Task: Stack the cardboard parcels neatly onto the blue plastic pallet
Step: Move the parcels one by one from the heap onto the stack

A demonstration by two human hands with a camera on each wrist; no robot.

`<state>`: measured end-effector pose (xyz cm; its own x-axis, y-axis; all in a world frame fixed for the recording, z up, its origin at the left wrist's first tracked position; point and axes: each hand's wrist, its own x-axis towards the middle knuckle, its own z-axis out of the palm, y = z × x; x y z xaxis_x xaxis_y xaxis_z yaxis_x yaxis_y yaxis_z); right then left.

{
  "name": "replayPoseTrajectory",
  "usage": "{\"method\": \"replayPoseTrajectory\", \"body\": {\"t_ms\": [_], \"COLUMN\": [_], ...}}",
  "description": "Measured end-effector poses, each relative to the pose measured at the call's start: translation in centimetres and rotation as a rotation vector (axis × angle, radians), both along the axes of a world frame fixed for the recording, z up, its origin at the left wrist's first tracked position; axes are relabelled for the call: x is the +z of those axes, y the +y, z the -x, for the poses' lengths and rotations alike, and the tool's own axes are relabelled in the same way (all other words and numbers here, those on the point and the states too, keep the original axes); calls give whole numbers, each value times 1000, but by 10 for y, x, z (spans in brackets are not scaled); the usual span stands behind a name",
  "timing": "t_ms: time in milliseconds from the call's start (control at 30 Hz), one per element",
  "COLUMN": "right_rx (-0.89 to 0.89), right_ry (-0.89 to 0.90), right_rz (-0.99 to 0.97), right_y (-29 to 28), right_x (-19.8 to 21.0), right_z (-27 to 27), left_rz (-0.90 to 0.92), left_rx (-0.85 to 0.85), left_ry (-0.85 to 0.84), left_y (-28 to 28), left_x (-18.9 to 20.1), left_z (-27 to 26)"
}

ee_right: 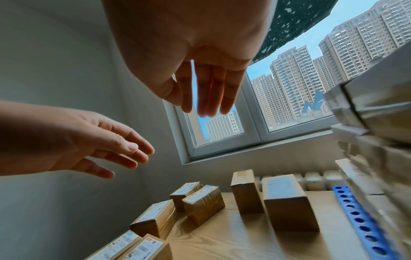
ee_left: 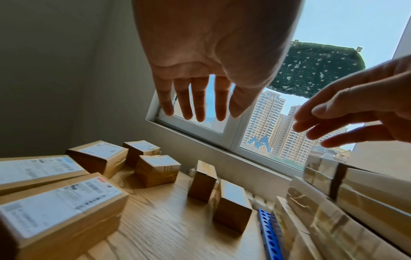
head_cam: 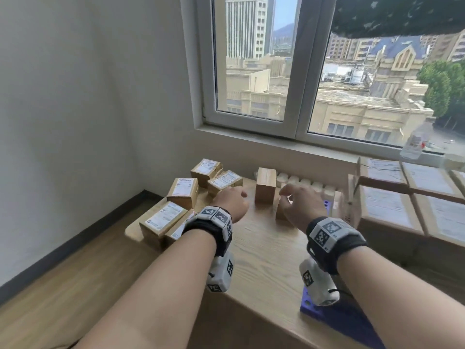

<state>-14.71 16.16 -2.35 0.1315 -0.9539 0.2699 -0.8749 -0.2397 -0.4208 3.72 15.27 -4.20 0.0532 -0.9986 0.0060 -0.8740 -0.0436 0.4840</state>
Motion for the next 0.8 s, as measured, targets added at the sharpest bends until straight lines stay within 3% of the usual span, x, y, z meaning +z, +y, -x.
{"method": "replayPoseTrajectory", "body": {"t_ms": [400,800], "right_rx": [-9,-67], "right_ry": [-5,-8], "right_rz": [-121,-335], "right_y": [-32,-76], "right_x": [-49,-108], "right_z": [-129,-192], "left_rz": [-77,-284], "left_rx": [34,78], "left_ry": [7,57], "left_y": [-23,-71], "left_x": [-37,-102], "left_z": [-145,-196]}}
